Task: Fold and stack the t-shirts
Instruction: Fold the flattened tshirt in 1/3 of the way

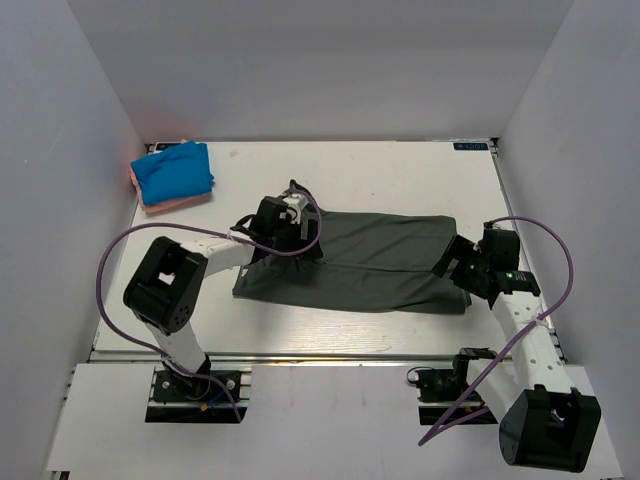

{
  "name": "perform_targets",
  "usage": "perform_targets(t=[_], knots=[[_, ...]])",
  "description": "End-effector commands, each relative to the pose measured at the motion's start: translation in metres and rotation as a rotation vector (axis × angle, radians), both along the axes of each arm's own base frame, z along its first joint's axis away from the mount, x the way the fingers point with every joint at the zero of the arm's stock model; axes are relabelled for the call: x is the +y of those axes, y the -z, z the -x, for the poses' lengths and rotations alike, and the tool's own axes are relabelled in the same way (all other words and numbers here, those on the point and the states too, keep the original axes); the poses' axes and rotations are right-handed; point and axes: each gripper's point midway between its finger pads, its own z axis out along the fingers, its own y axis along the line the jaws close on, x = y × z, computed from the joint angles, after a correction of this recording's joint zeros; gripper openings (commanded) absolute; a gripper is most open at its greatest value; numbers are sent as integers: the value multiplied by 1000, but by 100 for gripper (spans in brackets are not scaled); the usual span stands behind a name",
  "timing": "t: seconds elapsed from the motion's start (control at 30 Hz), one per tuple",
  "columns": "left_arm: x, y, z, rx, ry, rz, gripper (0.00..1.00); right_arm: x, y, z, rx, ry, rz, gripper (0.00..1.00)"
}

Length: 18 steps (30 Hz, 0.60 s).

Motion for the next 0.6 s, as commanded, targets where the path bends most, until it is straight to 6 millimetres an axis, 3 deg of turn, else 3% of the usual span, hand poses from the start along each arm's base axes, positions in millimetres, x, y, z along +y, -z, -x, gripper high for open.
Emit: perform_targets(t=[0.0, 0.1, 0.27, 0.4, 0.5, 0.57], knots=[[-19, -24, -21, -67, 9, 65, 100, -2, -3, -4, -23, -3, 13, 90], [-23, -28, -32, -91, 3, 72, 100, -2, -2, -4, -18, -3, 10, 90], [-33, -8, -44, -70, 16, 74, 100, -2, -2, -4, -19, -1, 13, 90], [-36, -5, -63, -61, 3, 53, 100, -3, -5, -6, -30, 0, 15, 90], [-36, -16, -74, -101, 12, 31, 100, -2, -9, -11, -47, -6, 11, 90], [-36, -36, -78, -143, 22, 24, 100, -1, -14, -16, -65, -6, 8, 90]])
